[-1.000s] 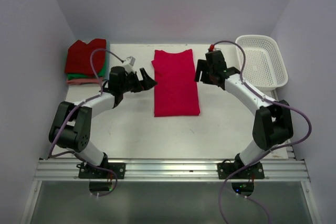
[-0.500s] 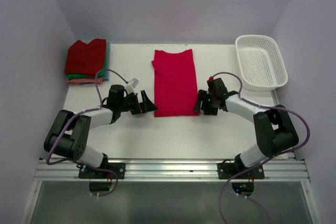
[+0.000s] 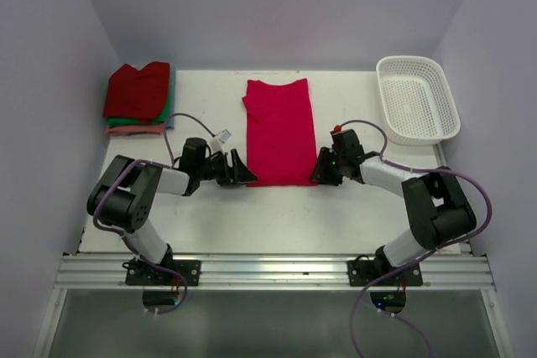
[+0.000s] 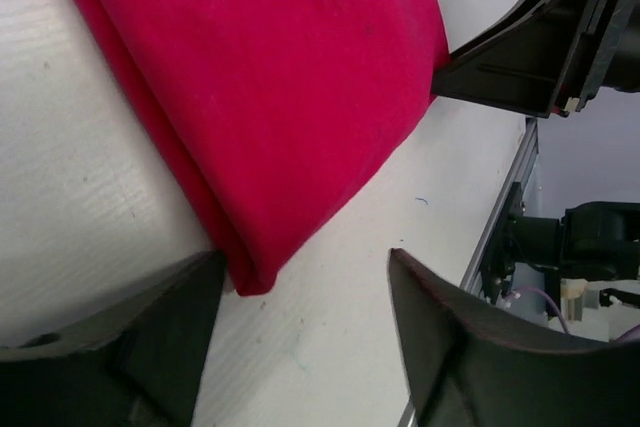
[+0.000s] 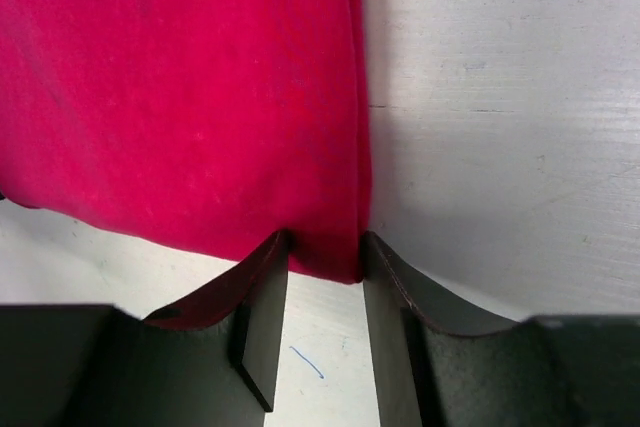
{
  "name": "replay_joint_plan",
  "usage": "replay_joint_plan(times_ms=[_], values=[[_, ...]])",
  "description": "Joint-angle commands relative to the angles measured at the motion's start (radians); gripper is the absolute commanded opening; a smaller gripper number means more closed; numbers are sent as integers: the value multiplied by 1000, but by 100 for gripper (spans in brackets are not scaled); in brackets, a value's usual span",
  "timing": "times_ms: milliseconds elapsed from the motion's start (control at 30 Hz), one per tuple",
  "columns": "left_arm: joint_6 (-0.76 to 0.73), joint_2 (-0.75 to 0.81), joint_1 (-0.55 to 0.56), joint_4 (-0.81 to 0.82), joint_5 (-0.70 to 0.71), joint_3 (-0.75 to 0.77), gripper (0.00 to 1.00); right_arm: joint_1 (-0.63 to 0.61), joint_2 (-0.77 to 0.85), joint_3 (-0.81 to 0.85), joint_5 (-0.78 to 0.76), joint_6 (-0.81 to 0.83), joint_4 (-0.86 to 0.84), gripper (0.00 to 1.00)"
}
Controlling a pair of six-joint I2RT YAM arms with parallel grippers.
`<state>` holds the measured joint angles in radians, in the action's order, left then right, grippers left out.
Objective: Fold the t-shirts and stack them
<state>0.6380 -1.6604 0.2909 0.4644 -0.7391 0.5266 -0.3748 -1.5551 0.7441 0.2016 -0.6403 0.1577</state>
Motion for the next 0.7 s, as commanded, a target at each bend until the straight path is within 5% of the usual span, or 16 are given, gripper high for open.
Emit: replay_joint_plan(times_ms=[0, 233, 333, 400, 667], values=[[-20, -128, 27, -23, 57, -7, 67, -4, -19, -15, -5, -5, -41, 35], [-49, -150, 40, -62, 156, -1, 52, -4, 15, -37, -22, 11, -44, 14], [-63, -151, 42, -73, 162, 3, 26, -4, 21, -48, -22, 16, -52, 0], [-61, -154, 42, -58, 155, 0, 2, -4, 27, -57, -22, 16, -60, 0], [-40, 17, 89, -82, 139, -114, 0, -32, 234, -112, -10, 39, 31, 0]])
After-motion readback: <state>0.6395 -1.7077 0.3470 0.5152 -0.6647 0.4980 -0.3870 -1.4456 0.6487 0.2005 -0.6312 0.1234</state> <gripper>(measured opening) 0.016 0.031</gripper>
